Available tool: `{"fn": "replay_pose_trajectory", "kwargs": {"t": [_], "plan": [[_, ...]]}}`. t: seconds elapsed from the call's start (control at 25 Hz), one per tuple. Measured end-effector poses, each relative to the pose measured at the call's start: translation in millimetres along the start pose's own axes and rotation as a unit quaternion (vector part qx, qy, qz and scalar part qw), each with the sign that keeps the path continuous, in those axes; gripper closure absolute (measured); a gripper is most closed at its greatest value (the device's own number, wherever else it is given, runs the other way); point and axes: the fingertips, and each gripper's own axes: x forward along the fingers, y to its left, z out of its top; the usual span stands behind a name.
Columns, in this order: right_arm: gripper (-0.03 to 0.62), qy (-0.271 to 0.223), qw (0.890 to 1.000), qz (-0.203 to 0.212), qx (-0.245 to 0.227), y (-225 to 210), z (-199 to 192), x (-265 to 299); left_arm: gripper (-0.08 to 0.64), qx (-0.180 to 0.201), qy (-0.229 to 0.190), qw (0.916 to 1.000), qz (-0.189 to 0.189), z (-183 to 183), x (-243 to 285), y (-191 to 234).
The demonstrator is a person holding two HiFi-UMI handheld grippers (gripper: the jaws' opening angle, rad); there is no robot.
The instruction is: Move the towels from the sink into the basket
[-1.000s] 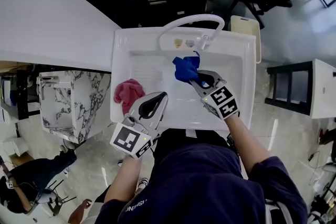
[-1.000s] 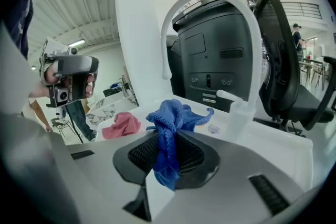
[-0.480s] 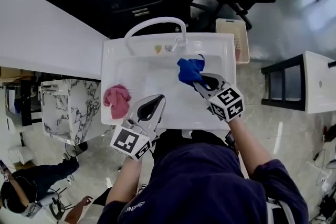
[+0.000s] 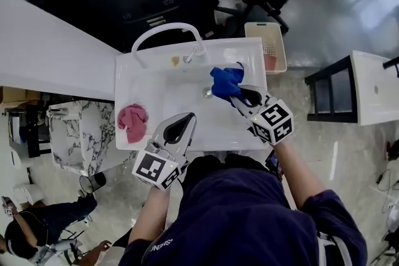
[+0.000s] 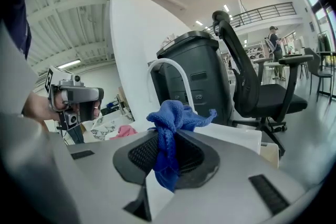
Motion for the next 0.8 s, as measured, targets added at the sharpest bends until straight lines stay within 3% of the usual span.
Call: {"fn": "replay_pose_trajectory", "kwargs": {"t": [0.28,0.8], "plan": [[0.523,-0.010,0.999,-0.032,-0.002,10.8,9.1,-14.9,0.557,0.008,-0.009,0.9989,-0.045,4.3,2.7,-4.6],[0.523,-0.005,0.991,-0.137,-0.002,47.4,2.1,-36.6,0.557,0.013,-0.027,0.9911,-0.130,0.1,-27.6,7.6]]}}
